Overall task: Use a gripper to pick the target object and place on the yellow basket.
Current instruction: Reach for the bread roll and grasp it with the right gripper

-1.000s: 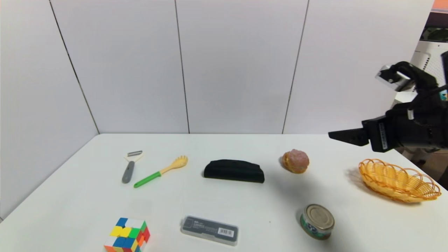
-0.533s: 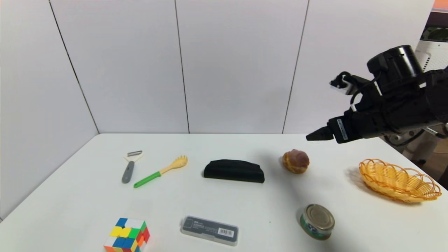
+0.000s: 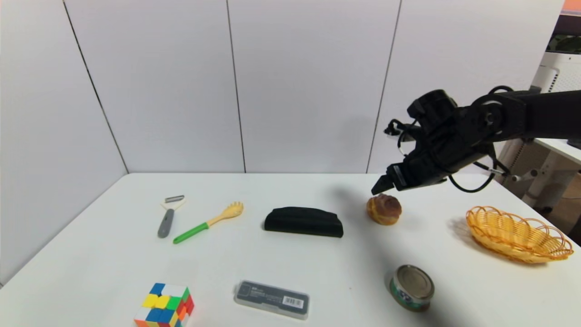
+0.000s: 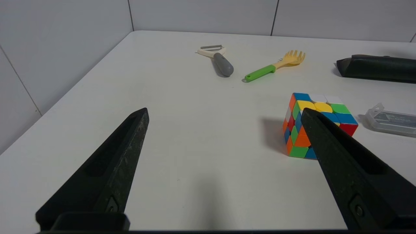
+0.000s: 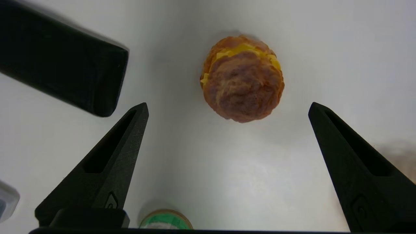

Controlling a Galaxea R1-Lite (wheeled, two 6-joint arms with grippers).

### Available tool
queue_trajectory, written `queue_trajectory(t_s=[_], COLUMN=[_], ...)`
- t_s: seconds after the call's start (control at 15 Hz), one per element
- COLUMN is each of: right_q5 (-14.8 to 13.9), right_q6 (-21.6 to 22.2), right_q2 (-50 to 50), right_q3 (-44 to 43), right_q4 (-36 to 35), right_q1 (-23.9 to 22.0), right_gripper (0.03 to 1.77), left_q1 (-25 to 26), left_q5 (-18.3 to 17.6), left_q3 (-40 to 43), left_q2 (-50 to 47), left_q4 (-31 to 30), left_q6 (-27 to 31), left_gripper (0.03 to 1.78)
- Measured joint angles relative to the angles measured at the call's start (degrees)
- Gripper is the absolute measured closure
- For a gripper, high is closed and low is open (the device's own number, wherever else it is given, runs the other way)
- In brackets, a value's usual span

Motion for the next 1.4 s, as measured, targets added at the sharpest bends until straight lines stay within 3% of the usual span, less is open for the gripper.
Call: queue_trajectory(t_s=[0.27,1.0,1.27,1.4], right_q5=[-3.1,-3.2,-3.2,-3.3], right_q6=[0.1,1.5,1.4,1.5], right_q2=[6.0,11.9,11.9,11.9], right_q3=[-2.3,-4.1,-4.3,-4.3], right_q4=[0.3,0.4,0.4,0.4], right_q1=[0.2,0.6,0.5,0.6], right_gripper=[0.10,0.10,0.67,0.82], left_q1=[0.0,0.0,0.0,0.0], left_q5=[0.0,0.0,0.0,0.0], left_q3=[0.0,0.0,0.0,0.0], left_q2=[0.0,0.0,0.0,0.0], left_q4=[0.0,0.0,0.0,0.0], left_q6=[0.0,0.0,0.0,0.0], left_gripper=[0.12,0.12,0.12,0.12])
